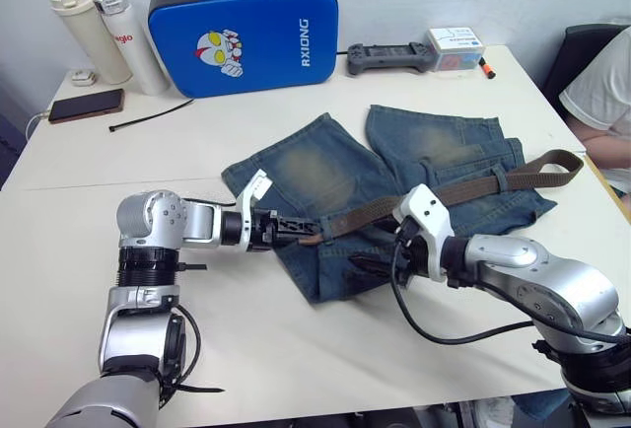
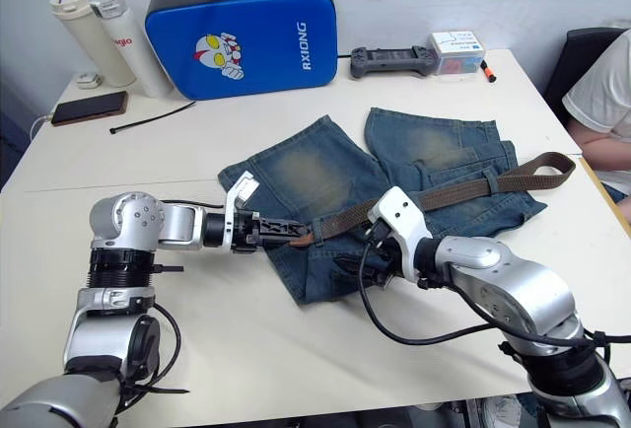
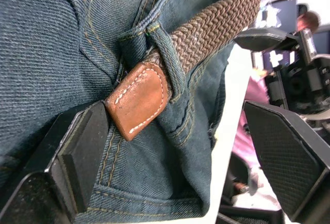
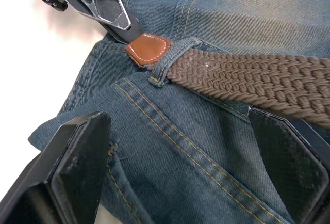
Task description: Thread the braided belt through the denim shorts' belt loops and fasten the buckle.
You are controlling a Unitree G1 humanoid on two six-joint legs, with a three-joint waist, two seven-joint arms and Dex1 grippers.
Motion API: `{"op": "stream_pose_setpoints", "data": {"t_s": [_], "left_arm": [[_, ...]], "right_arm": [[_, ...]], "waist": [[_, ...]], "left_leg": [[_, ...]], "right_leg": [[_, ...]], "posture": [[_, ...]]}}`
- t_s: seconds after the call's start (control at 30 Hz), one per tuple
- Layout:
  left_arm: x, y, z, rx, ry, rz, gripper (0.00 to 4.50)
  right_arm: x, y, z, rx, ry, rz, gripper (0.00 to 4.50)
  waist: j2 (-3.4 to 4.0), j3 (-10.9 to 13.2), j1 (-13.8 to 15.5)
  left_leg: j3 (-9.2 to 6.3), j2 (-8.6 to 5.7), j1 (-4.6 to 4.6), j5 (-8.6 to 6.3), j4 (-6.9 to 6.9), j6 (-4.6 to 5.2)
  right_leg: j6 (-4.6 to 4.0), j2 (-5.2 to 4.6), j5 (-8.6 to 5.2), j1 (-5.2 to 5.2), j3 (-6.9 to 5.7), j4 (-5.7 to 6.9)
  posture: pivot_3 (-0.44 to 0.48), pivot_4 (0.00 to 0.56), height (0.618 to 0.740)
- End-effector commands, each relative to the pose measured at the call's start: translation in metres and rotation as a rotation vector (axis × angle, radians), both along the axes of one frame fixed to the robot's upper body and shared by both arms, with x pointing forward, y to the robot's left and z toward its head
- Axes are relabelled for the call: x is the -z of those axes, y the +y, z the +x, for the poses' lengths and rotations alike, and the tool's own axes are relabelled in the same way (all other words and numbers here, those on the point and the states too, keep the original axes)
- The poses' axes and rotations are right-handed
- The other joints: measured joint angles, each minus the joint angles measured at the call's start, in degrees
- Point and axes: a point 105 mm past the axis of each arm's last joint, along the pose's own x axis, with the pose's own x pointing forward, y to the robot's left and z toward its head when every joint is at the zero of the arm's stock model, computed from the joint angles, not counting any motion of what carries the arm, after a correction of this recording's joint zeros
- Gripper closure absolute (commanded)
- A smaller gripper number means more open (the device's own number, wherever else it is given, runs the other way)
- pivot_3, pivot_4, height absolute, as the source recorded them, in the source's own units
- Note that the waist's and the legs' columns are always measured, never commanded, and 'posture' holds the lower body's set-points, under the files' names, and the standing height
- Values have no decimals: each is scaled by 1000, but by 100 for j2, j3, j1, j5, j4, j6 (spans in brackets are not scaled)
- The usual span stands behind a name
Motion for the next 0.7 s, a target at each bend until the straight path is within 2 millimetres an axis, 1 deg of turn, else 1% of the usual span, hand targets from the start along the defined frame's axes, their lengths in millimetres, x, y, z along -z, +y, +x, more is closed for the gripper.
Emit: {"op": "stream_pose_setpoints", "data": {"t_s": [0.03, 0.17, 0.3, 0.4, 0.43, 0.47, 0.57, 0.7], "left_arm": [[-5, -5, -1, 16, -1, -33, 0], [-5, -7, -1, 20, 4, -37, 0], [-3, -9, -3, 26, 10, -38, 1061], [-1, -8, -4, 29, 15, -38, 2393], [-1, -8, -4, 31, 16, -39, 2722], [-1, -9, -5, 34, 17, -40, 3211], [-3, -7, -6, 41, 11, -43, 4447], [-8, 2, -5, 28, -2, -45, 4447]], "right_arm": [[-6, 3, -1, -14, -34, 11, 18], [-5, 3, 0, -9, -37, 6, 18], [-5, 2, 0, -5, -39, 2, 0], [-4, 2, 0, -1, -35, -6, 0], [-3, 1, 0, 1, -33, -11, 0], [-2, 0, 0, 4, -29, -20, 0], [2, -6, 2, 24, -24, -57, 0], [6, -24, 2, 59, -3, -129, 0]], "waist": [[0, 0, -1], [0, 0, 0], [0, 0, -2], [0, 0, -7], [0, 0, -7], [0, 0, -7], [0, 0, -8], [0, 0, -11]], "left_leg": [[0, 0, 0, 0, 0, 0], [0, 0, 0, 0, 0, 0], [0, 0, 0, 0, 0, 0], [0, 0, 0, 0, 0, 0], [0, 0, 0, 0, -1, 0], [0, 0, 0, 0, -1, 0], [0, 0, 0, 0, -1, 0], [0, 0, 0, 0, -2, -1]], "right_leg": [[0, 0, 0, 0, 0, 0], [0, 0, 0, 0, 0, 1], [0, 0, 0, -1, 0, 0], [0, 0, 0, -1, 0, 0], [0, 1, 0, -1, 0, 0], [0, 1, 0, -1, 0, 1], [0, 1, 0, -1, 0, 0], [0, 1, 0, -2, 1, 0]], "posture": [[0, 150, 740], [0, 150, 740], [0, 150, 740], [0, 150, 740], [0, 150, 740], [0, 150, 740], [0, 150, 740], [0, 150, 740]]}}
